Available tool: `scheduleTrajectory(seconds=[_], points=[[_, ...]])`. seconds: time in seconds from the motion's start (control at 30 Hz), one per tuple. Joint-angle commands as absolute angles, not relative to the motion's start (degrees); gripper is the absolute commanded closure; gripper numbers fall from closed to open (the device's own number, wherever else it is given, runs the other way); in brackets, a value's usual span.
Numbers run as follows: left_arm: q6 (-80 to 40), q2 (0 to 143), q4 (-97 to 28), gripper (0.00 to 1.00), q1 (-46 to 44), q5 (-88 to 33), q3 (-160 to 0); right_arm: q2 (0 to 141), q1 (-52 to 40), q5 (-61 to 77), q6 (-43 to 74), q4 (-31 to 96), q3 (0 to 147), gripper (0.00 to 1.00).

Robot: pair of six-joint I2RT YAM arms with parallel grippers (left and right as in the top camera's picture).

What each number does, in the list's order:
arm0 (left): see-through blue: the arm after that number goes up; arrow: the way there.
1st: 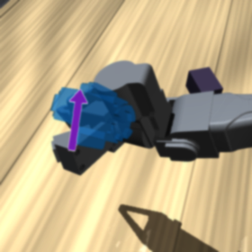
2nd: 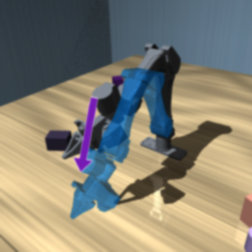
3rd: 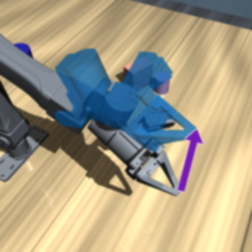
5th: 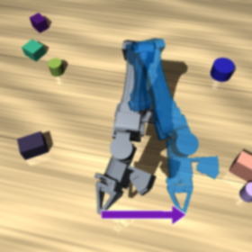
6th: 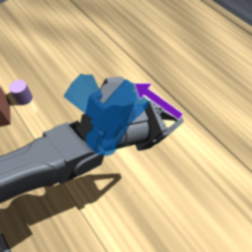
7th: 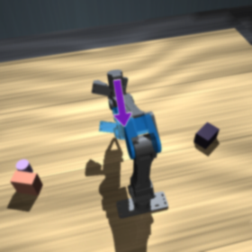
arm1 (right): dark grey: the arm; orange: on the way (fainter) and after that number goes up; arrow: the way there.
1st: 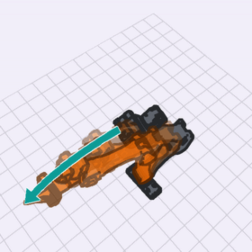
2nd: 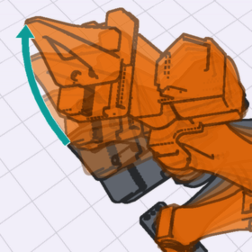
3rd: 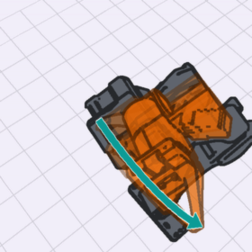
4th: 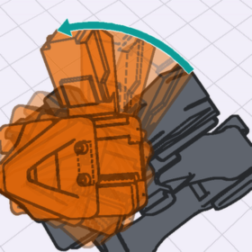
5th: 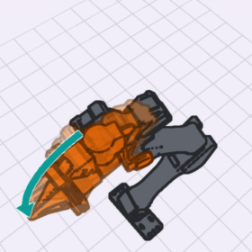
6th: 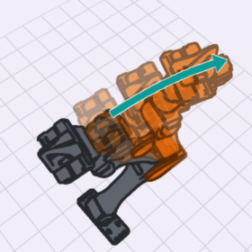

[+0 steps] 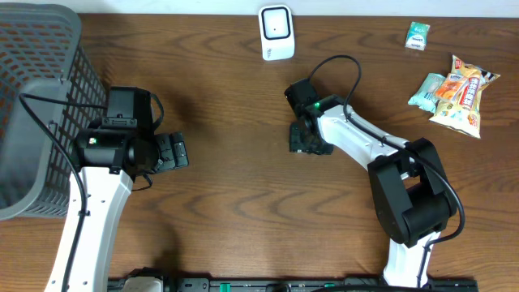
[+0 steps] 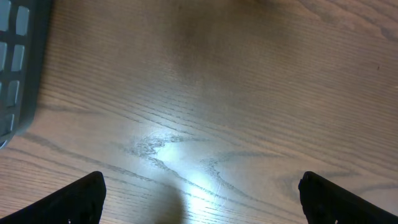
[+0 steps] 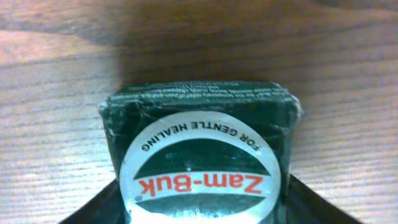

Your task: Scan the item barcode

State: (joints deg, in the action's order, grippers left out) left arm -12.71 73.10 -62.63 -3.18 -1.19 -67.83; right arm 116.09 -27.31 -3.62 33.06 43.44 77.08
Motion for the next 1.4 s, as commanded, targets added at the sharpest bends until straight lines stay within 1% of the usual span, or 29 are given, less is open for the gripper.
scheduleTrajectory(seconds=[0.0, 0.1, 0.27, 0.4, 0.5, 0.63, 0.7, 0.8, 0.83, 1.03, 1.17, 1.37], points=[[-13.2, 73.3, -62.7, 0.02, -3.4, -0.9, -67.5, 117.7, -26.5, -2.2, 33.1, 43.5, 76.9, 0.49], [-13.2, 73.3, -62.7, 0.02, -3.4, -0.9, -67.5, 117.5, -25.9, 1.3, 31.6, 44.6, 78.6, 0.5], [-13.2, 73.3, -62.7, 0.02, -3.4, -0.9, -67.5, 115.9, -23.6, 10.7, 31.6, 50.6, 84.3, 0.53], [-13.2, 73.3, -62.7, 0.02, -3.4, -0.9, -67.5, 114.2, -21.4, 20.9, 31.6, 55.4, 88.9, 0.49], [-13.2, 73.3, -62.7, 0.02, -3.4, -0.9, -67.5, 113.2, -19.6, 32.0, 31.6, 57.3, 91.2, 0.49], [-13.2, 73.3, -62.7, 0.02, -3.4, -0.9, -67.5, 112.5, -16.6, 54.8, 32.1, 56.3, 91.8, 0.48], [-13.2, 73.3, -62.7, 0.02, -3.4, -0.9, -67.5, 112.5, -14.9, 66.3, 34.5, 55.5, 91.8, 0.48], [-13.2, 73.3, -62.7, 0.02, -3.4, -0.9, -67.5, 112.5, -13.0, 74.8, 39.4, 55.5, 91.8, 0.48], [-13.2, 73.3, -62.7, 0.02, -3.4, -0.9, -67.5, 112.5, -12.5, 77.2, 41.3, 55.5, 91.8, 0.47], [-13.2, 73.3, -62.7, 0.02, -3.4, -0.9, -67.5, 112.5, -10.4, 89.2, 52.2, 54.3, 91.8, 0.48], [-13.2, 73.3, -62.7, 0.02, -3.4, -0.9, -67.5, 112.5, -8.7, 88.2, 58.1, 52.8, 91.8, 0.47], [-13.2, 73.3, -62.7, 0.03, -3.4, -0.9, -67.5, 112.5, -8.1, 84.7, 58.7, 51.8, 91.8, 0.47]])
